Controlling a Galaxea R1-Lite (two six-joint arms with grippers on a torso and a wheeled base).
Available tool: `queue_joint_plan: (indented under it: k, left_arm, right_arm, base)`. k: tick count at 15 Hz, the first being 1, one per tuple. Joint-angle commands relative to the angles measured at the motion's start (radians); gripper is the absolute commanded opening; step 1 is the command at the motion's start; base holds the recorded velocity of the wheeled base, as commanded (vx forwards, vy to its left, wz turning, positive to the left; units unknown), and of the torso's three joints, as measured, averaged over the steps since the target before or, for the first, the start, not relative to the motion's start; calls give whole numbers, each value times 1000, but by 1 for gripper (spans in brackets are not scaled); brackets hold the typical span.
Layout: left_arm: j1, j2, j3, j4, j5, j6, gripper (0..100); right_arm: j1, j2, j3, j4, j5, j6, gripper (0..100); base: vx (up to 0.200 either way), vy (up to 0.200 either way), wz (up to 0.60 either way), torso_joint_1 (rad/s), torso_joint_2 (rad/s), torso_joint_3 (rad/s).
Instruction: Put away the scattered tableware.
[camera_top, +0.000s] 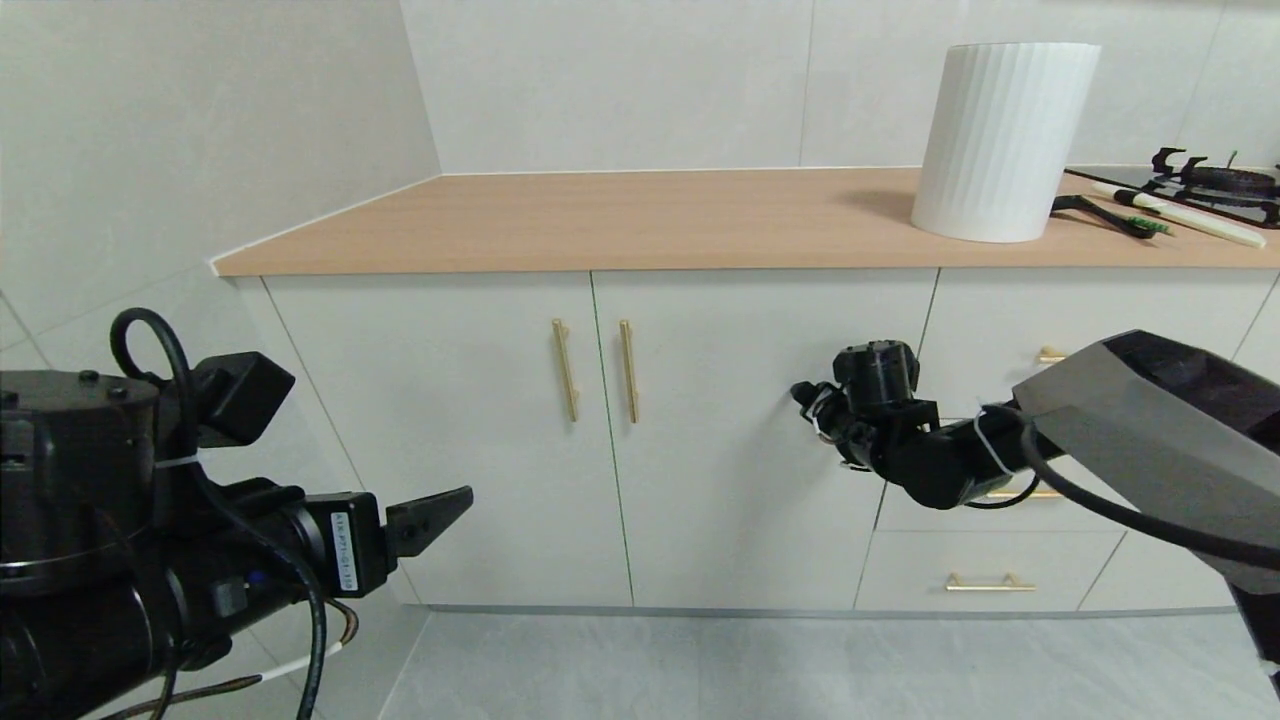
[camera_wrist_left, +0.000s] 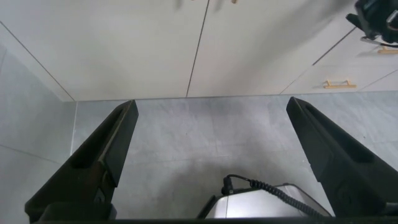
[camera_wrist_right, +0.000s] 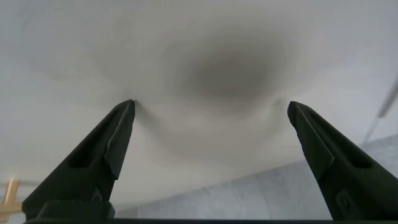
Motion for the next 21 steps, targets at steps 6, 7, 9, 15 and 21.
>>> queue_joint_plan:
  k: [6, 7, 9, 15, 21]
  left_arm:
    - [15, -160, 21, 4, 8, 7, 100]
    - [15, -209, 27, 4, 15, 10, 100]
    - [35, -357, 84, 38, 15, 15, 100]
    - [175, -846, 141, 323, 13, 106, 100]
    - [364, -1182, 190, 468, -24, 198, 100]
  right_arm:
    - [28, -793, 569, -22, 304, -153, 100]
    - [26, -872, 638, -20, 293, -212, 100]
    - [17, -1095, 862, -26, 244, -426, 100]
    - [-278, -1705, 1156, 110, 212, -689, 100]
    - [-403, -2277, 1155, 649, 212, -769, 100]
  base:
    - [0, 0, 0, 0, 0, 0]
    - [0, 0, 0, 0, 0, 0]
    - [0, 0, 0, 0, 0, 0]
    - [0, 0, 0, 0, 0, 0]
    - [0, 0, 0, 0, 0, 0]
